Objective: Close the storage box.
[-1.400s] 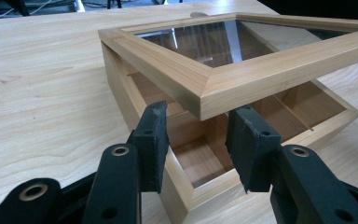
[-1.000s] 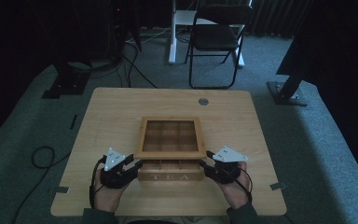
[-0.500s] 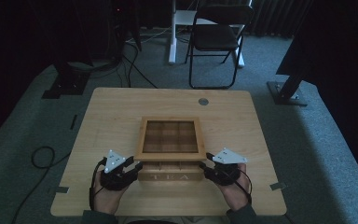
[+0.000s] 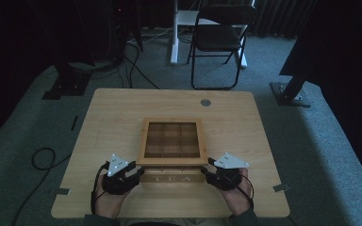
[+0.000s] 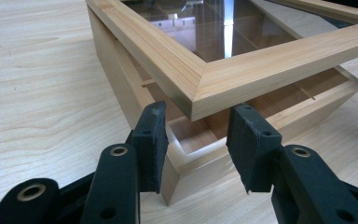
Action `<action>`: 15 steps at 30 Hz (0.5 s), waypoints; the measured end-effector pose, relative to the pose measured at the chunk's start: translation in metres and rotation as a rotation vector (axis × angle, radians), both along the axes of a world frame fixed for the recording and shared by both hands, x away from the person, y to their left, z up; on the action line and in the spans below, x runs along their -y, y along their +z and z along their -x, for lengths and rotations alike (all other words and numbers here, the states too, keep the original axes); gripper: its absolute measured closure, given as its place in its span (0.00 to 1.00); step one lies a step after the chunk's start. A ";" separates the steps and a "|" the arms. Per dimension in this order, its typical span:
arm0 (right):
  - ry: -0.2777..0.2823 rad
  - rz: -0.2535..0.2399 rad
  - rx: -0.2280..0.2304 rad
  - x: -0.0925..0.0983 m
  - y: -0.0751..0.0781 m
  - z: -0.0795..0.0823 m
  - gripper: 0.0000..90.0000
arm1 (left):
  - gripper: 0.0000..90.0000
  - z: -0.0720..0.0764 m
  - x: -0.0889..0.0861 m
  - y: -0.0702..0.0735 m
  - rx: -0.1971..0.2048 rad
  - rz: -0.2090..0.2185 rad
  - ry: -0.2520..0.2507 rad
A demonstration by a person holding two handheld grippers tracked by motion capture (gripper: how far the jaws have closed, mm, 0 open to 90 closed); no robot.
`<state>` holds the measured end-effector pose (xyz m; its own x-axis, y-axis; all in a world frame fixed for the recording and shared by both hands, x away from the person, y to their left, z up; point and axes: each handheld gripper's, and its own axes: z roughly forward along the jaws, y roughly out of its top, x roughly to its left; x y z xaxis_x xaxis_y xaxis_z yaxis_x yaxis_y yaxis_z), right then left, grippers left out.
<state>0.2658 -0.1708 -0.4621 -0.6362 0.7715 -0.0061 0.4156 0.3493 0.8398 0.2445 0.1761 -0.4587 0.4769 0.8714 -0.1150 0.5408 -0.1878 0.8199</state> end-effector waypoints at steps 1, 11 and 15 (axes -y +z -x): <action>0.002 0.002 0.001 0.000 -0.001 0.000 0.62 | 0.64 0.000 0.000 -0.001 -0.003 0.000 0.000; 0.009 0.006 -0.020 0.000 -0.007 0.002 0.62 | 0.64 0.002 0.001 -0.009 -0.021 -0.004 0.004; 0.010 0.008 -0.024 0.000 -0.010 0.002 0.61 | 0.64 0.003 0.001 -0.011 -0.023 -0.005 0.005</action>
